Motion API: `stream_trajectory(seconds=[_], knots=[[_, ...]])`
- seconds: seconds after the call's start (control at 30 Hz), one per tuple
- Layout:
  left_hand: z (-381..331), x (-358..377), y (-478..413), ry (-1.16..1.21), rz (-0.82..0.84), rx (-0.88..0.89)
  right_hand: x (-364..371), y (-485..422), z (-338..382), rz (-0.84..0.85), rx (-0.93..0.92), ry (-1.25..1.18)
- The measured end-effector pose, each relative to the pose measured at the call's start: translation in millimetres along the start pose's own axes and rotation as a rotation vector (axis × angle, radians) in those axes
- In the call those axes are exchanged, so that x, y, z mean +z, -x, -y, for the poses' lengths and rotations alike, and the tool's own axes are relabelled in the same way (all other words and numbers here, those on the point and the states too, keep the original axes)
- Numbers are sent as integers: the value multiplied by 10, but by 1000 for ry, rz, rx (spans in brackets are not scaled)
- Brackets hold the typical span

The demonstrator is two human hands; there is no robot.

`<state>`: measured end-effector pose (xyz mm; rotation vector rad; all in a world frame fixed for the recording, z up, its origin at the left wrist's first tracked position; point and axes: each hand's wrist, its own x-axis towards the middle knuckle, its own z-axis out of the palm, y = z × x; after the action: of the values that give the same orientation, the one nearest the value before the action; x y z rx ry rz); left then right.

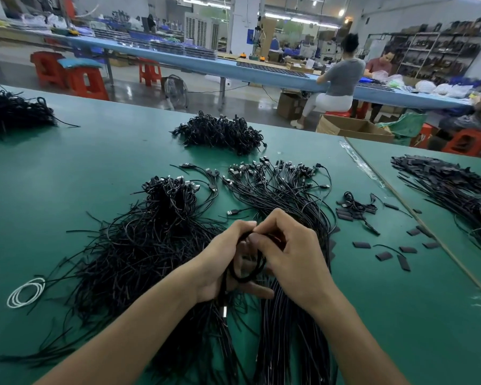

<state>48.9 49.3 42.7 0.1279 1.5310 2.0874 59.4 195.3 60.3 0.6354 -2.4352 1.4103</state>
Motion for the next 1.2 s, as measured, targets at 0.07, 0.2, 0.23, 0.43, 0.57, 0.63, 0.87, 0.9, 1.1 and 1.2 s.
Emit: stream_trajectory(seconds=[0.07, 0.2, 0.23, 0.43, 0.57, 0.63, 0.87, 0.9, 1.1, 1.2], knots=[[20, -25, 5, -16, 11, -85, 46, 0, -20, -25, 12, -38], [137, -178, -58, -183, -157, -9, 73, -7, -127, -38, 116, 7], [158, -233, -75, -188, -202, 32, 79, 8, -168, -17, 178, 39], [200, -433, -128, -46, -432, 174, 221, 279, -297, 579, 395, 537], [197, -409, -178, -23, -482, 193, 377, 351, -230, 700, 377, 721], [196, -412, -187, -41, -485, 194, 437, 352, -200, 700, 382, 758], [173, -410, -199, -15, -466, 164, 532, 344, -214, 751, 437, 743], [168, -417, -203, 1, -458, 168, 512, 340, -230, 734, 454, 704], [143, -440, -182, -52, -510, 244, 163, 165, -300, 457, 550, 269], [133, -405, -169, -84, -490, 304, 32, 83, -324, 344, 562, 112]])
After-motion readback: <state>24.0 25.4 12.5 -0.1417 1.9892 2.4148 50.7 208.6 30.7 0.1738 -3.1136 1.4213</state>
